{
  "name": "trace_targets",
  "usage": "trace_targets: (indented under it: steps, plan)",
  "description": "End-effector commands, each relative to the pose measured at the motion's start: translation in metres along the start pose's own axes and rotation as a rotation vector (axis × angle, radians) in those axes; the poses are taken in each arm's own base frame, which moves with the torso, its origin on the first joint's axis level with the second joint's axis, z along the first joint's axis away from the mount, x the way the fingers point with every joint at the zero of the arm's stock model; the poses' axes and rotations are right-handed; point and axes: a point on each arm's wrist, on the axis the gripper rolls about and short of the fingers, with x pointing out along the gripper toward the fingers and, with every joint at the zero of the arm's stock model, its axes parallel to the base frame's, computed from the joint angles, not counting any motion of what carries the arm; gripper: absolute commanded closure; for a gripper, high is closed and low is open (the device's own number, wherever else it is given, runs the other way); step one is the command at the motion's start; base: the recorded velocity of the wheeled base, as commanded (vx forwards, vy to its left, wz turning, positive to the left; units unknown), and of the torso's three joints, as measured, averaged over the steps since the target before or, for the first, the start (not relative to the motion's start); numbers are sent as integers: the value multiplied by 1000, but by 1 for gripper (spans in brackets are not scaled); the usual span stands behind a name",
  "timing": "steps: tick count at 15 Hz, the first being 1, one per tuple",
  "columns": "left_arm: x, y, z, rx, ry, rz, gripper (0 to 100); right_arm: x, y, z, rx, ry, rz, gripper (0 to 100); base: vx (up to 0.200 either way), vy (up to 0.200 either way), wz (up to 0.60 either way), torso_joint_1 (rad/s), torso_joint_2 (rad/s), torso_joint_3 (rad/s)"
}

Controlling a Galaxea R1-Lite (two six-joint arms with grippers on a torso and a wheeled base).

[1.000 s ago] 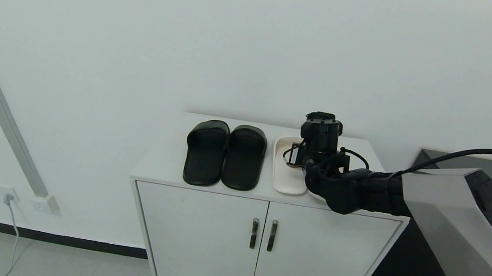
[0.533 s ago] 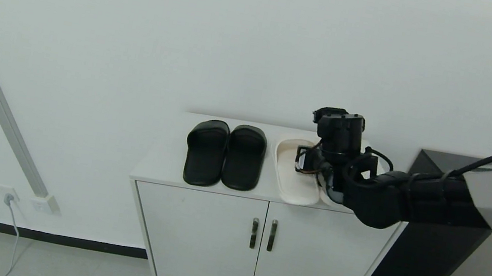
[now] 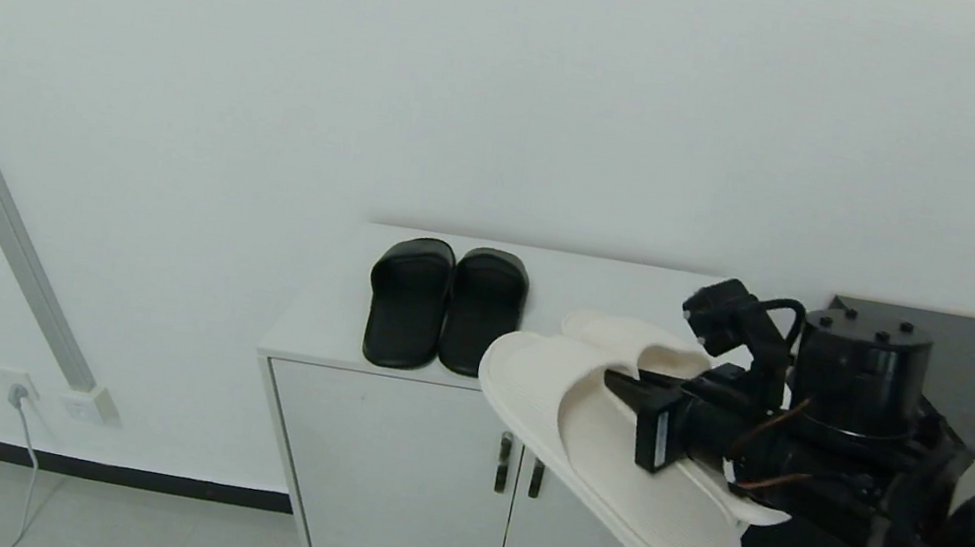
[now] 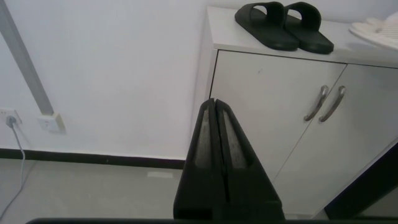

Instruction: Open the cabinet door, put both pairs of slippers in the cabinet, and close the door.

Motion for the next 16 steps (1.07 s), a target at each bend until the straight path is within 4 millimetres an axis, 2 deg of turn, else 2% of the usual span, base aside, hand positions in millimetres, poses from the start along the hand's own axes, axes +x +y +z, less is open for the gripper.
trace_targets:
  steps: [1, 2, 4, 6, 9, 16]
  plan:
    - [0, 0, 0, 0, 0, 1, 100, -44, 6, -3, -12, -37, 138, 100, 0, 0, 0, 0, 0, 0]
    - [0, 0, 0, 0, 0, 1, 100, -53, 8, -5, -12, -36, 195, 100, 0, 0, 0, 0, 0, 0]
    - [0, 0, 0, 0, 0, 1, 100, -58, 8, -5, -13, -34, 235, 100, 0, 0, 0, 0, 0, 0]
    - [0, 0, 0, 0, 0, 1, 100, -57, 9, -11, -9, -13, 240, 100, 0, 0, 0, 0, 0, 0]
    - [0, 0, 0, 0, 0, 1, 100, -53, 8, -15, -7, 5, 238, 100, -200, 0, 0, 6, 2, 2]
    - [0, 0, 0, 0, -1, 2, 100, -52, 9, -21, -10, 26, 239, 100, 0, 0, 0, 0, 0, 0]
